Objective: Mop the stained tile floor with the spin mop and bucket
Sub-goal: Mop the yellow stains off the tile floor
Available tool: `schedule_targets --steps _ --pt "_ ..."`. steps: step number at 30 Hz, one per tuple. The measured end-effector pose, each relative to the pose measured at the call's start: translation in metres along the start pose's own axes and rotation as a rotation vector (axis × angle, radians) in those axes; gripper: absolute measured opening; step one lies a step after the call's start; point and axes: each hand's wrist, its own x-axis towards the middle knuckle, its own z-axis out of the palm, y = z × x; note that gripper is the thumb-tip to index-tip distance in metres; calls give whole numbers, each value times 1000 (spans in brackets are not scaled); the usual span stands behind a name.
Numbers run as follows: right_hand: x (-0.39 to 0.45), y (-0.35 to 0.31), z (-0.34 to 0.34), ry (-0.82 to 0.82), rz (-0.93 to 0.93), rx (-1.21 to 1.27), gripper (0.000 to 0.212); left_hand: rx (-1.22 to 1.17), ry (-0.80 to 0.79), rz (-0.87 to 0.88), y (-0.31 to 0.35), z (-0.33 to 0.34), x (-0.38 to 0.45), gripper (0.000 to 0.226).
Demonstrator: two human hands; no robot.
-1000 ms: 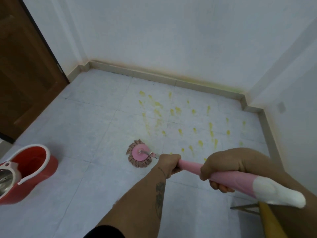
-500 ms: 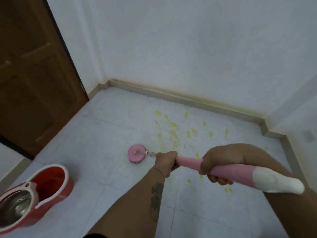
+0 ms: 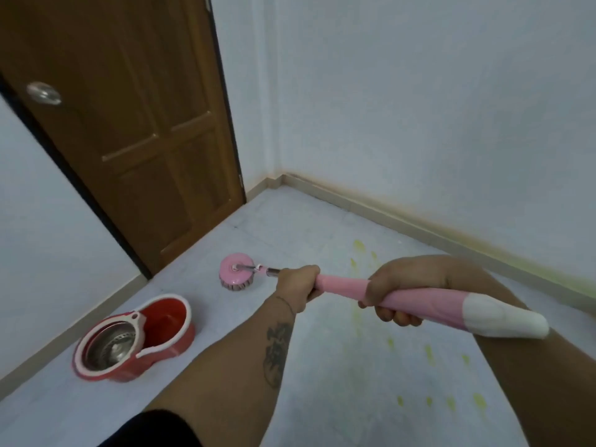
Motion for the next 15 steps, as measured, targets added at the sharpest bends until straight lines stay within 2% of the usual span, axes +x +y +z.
schedule_targets --steps 2,5,7,12,15 --pt "0 -11 -9 -32 -26 -64 71 -87 72 29 13 -6 -7 21" --pt "-2 -25 -21 -66 -85 -163 91 -180 150 55 27 -15 -17 22" --pt "-2 -33 -27 -94 -113 -218 95 -229 187 70 33 -22 -24 22" --pt "5 -50 -28 -178 -146 -310 101 -287 277 74 38 -42 -38 24" --pt "12 -62 -21 -225 -140 -341 91 -284 308 66 36 -61 -42 26"
